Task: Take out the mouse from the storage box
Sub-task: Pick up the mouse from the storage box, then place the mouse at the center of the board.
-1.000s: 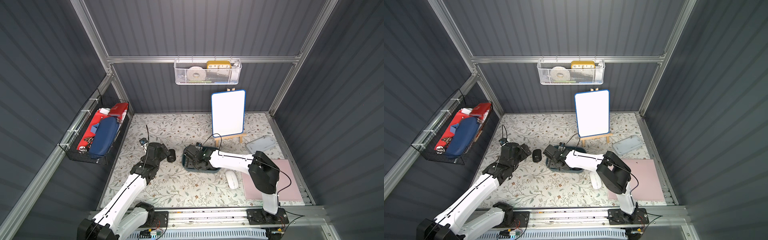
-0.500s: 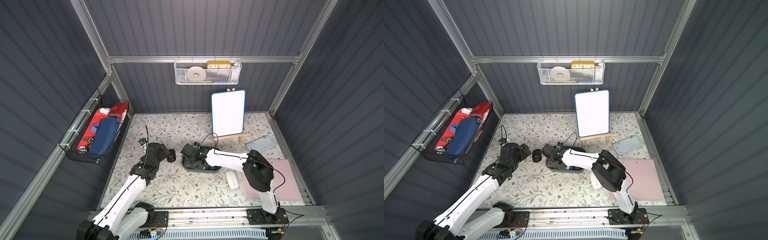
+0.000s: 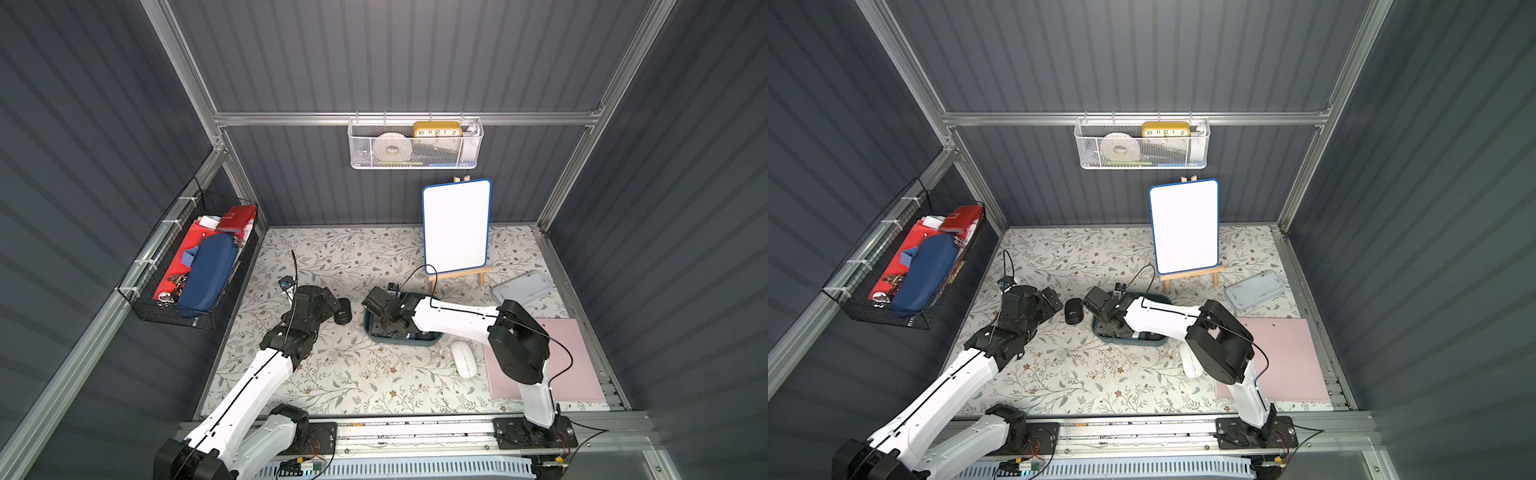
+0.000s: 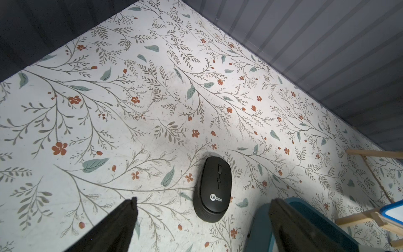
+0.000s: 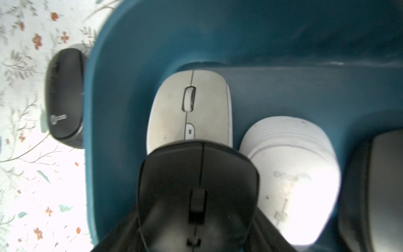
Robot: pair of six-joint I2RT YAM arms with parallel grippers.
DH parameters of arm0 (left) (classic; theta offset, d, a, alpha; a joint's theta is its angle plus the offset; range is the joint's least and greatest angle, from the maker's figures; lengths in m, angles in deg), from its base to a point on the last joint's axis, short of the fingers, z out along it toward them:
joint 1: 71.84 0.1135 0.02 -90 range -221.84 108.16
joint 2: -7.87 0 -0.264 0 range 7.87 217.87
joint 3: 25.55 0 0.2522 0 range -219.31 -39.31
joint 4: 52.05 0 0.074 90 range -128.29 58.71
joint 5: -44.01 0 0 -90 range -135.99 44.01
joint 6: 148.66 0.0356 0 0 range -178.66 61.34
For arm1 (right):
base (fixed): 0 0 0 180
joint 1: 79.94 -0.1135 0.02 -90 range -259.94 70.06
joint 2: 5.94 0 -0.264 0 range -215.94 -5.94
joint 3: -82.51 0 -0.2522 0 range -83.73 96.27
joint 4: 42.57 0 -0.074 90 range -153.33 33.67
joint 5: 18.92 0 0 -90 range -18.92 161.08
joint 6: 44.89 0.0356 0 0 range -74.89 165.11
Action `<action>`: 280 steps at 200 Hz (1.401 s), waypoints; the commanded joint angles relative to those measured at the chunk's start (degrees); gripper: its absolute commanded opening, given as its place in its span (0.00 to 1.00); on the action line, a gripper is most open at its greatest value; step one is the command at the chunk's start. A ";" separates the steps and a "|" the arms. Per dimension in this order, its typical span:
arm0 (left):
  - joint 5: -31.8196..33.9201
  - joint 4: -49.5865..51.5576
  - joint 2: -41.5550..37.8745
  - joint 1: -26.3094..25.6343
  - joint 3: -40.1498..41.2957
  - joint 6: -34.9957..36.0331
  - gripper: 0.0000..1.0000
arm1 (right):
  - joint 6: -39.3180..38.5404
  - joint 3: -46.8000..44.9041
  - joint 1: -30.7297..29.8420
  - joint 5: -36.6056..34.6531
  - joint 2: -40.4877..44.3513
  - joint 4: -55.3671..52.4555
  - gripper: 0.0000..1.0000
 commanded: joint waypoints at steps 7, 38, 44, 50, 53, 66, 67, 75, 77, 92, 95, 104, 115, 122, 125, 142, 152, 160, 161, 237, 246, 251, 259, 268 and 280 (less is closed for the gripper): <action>-1.83 -0.32 0.76 0.02 -0.88 1.20 0.99 | -2.67 -0.34 0.41 -1.20 5.02 -0.99 0.54; -3.46 -0.20 1.36 0.02 -1.91 1.40 0.99 | -3.97 -1.55 1.43 -2.35 9.25 -3.54 0.54; -3.52 0.02 1.53 0.03 -2.20 1.41 0.99 | -4.26 -2.31 1.76 -2.46 10.46 -3.56 0.54; -3.55 -0.12 1.71 0.02 -2.48 1.38 0.99 | -4.51 -3.28 2.20 -2.55 11.81 -3.58 0.54; -3.64 -0.14 1.80 0.02 -2.55 1.35 0.99 | -4.67 -3.75 2.44 -2.63 12.50 -3.58 0.54; -4.30 -0.06 1.94 0.02 -2.91 1.34 0.99 | -5.18 -5.83 3.65 -2.67 15.35 -3.77 0.54; -4.33 -0.06 1.97 0.02 -2.94 1.34 0.99 | -5.17 -5.94 3.74 -2.62 15.54 -3.80 0.54; -4.58 -0.09 1.87 0.02 -2.95 1.20 0.99 | -5.59 -7.08 4.49 -2.70 17.15 -3.99 0.54; -4.61 -0.13 1.86 0.02 -2.96 1.17 0.99 | -5.71 -7.41 4.75 -2.67 17.64 -3.97 0.54; -5.27 -0.31 1.96 0.02 -3.14 1.07 0.99 | -6.13 -9.65 6.29 -3.03 20.82 -4.64 0.54; -5.47 -0.39 1.99 0.01 -3.19 1.07 0.99 | -6.26 -10.16 6.64 -3.09 21.38 -4.76 0.54; -5.76 -0.41 2.33 0.02 -3.53 1.01 0.99 | -6.68 -11.71 7.68 -3.20 23.28 -5.06 0.53; -5.92 -0.37 2.59 -0.02 -3.66 0.91 0.99 | -6.72 -13.75 9.02 -4.19 25.56 -5.74 0.53; -6.07 -0.32 2.61 -0.07 -3.73 0.87 0.99 | -6.90 -15.22 9.85 -4.81 27.19 -5.76 0.53; -6.07 -0.32 2.67 -0.11 -3.67 0.79 0.99 | -7.01 -15.81 10.25 -5.11 27.89 -5.77 0.53; -6.69 -0.63 2.92 -0.06 -3.73 0.68 0.99 | -7.49 -19.74 12.41 -6.53 31.62 -5.54 0.53; -6.95 -0.75 3.05 -0.07 -3.72 0.64 0.99 | -8.17 -21.62 13.85 -6.65 33.65 -5.88 0.53; -7.26 -0.89 3.36 -0.15 -3.70 0.68 0.99 | -8.75 -22.87 15.20 -6.49 35.01 -6.36 0.53; -7.30 -0.91 3.34 -0.15 -3.68 0.70 0.99 | -8.85 -22.99 15.41 -6.46 35.25 -6.46 0.53; -8.80 -2.21 5.20 -0.42 -4.74 0.19 0.99 | -15.99 -29.77 26.74 0.28 37.81 -10.19 0.53; -8.88 -2.42 5.38 -0.51 -4.53 0.00 0.99 | -16.35 -30.39 27.79 1.19 36.96 -9.57 0.53; -8.87 -2.56 5.39 -0.59 -4.45 -0.11 0.99 | -16.55 -30.54 28.22 1.78 36.32 -9.34 0.53; -8.95 -2.68 5.51 -0.67 -4.32 -0.07 0.99 | -16.99 -30.45 28.94 3.00 35.19 -9.18 0.53; -8.99 -2.61 5.64 -0.77 -4.31 -0.13 0.99 | -17.29 -30.08 29.46 4.20 33.57 -9.10 0.53; -9.00 -2.36 5.69 -0.93 -4.35 -0.14 0.99 | -17.39 -29.41 29.85 5.24 31.14 -8.80 0.53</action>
